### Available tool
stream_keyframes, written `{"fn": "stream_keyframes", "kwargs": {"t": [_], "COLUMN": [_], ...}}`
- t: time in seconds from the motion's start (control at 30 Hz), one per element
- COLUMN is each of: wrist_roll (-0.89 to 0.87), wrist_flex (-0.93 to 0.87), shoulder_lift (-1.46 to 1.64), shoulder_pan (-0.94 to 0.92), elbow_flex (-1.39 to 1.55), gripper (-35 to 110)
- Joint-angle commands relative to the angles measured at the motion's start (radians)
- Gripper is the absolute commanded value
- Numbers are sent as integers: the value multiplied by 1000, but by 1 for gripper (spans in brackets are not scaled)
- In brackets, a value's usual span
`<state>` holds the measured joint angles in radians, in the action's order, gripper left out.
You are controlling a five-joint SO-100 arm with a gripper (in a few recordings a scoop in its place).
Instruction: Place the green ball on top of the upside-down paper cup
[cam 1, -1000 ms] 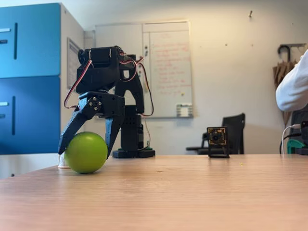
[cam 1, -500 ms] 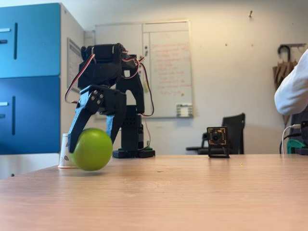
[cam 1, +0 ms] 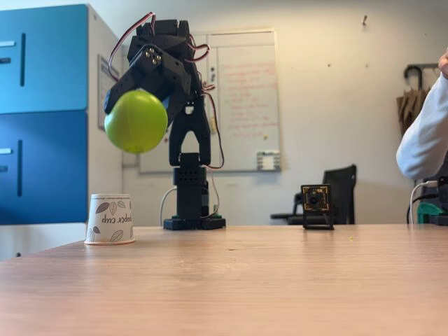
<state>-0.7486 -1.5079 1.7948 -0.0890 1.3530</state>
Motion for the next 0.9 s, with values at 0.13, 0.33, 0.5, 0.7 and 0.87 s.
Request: {"fn": "stream_keyframes", "kwargs": {"t": [0.13, 0.33, 0.5, 0.7, 0.87], "wrist_roll": [21, 48, 66, 89, 89], "wrist_flex": [-196, -281, -311, -314, -288], "shoulder_lift": [106, 103, 57, 17, 3], "shoulder_pan": [-120, -187, -216, -238, -250], "elbow_flex": [-44, -40, -26, 51, 150], "gripper": [21, 21, 21, 22, 22]}}
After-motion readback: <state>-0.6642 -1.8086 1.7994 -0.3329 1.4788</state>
